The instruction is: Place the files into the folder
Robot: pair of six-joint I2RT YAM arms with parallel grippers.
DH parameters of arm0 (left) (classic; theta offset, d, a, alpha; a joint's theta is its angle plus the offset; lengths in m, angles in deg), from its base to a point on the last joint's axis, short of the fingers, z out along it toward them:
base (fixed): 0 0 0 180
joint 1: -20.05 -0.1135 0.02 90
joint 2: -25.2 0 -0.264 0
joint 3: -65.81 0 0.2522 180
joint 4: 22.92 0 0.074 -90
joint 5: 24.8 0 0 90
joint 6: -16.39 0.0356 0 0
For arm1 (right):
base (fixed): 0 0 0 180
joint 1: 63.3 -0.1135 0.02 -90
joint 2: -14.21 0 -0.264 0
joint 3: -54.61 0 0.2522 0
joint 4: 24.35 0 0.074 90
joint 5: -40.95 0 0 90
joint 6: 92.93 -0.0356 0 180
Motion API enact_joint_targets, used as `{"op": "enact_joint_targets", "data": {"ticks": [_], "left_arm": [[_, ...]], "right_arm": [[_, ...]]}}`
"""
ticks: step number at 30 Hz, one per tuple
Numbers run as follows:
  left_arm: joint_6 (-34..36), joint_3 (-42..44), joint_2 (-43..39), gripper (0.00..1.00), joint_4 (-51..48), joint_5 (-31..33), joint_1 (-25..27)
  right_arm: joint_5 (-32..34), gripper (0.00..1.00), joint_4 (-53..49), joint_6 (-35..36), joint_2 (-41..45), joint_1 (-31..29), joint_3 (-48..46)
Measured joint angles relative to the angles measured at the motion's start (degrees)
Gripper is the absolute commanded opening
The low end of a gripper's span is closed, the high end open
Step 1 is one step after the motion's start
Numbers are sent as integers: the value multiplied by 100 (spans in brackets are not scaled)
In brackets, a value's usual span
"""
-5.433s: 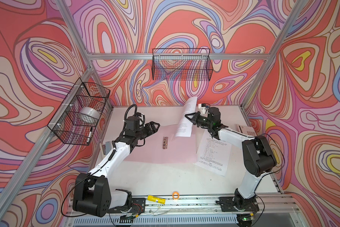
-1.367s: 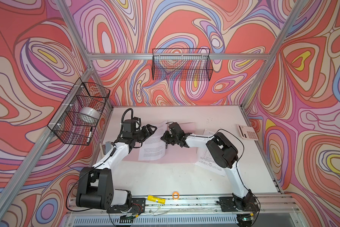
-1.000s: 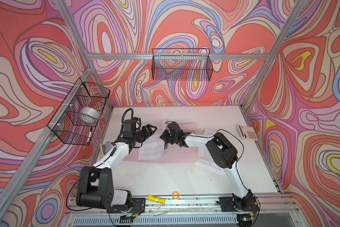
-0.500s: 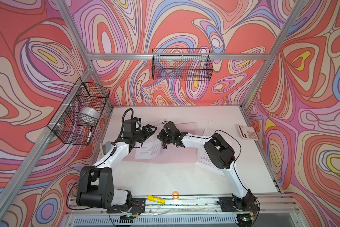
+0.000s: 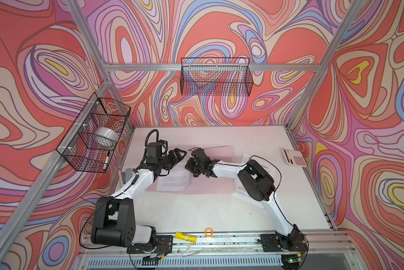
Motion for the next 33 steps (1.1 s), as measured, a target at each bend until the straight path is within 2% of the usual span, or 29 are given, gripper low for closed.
{"op": "enact_joint_targets", "data": {"ticks": [15,17,22,33], "left_arm": [[-39,4,44,76,63,-2,0],[-39,4,48,76,74,-2,0],[-52,4,96,76,96,-4,0],[-101,4,144,76,168,-22,2]], "right_arm": [[28,0,-236,-17,-188,-142,452],[44,16,-396,42,-192,-144,452],[142,40,-522,278,-72,-151,376],[170,43,-557,527,938,-149,-789]]}}
